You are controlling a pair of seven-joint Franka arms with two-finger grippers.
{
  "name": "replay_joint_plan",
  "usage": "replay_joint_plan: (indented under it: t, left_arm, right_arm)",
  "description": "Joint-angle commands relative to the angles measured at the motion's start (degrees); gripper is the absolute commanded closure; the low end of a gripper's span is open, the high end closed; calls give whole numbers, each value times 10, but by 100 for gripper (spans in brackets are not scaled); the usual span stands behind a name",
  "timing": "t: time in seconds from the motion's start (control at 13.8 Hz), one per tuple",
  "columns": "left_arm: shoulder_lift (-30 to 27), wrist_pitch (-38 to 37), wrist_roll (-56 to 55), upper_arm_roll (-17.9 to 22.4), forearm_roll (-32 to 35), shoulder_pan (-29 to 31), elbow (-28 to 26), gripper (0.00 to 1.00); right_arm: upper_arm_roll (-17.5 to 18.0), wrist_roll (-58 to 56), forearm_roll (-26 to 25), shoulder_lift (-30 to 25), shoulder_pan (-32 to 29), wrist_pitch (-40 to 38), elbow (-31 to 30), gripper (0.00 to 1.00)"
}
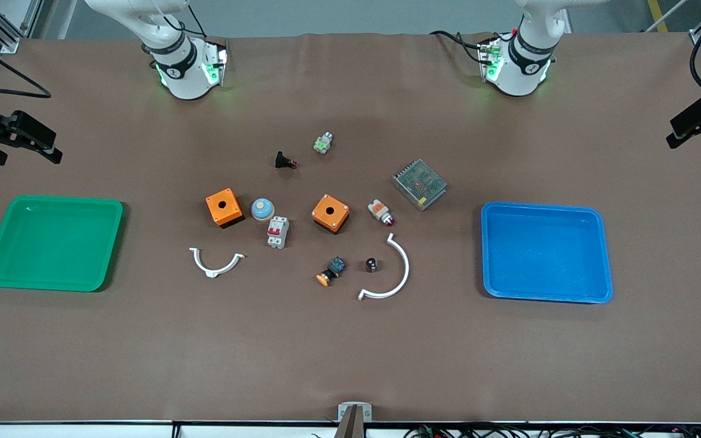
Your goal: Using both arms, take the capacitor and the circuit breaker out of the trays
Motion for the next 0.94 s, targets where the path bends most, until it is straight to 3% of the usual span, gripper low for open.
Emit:
replay_joint_plan:
  t: [0.0,0.87]
  left_arm:
    - [-13,0,10,-6,-9,3,-13,0]
    - [7,-17,12,-28,-4,-3,17,0]
  right_arm:
    - [10,-7,1,13,-15,-9,14,0]
    - [12,-7,-7,19,-9,-10,14,0]
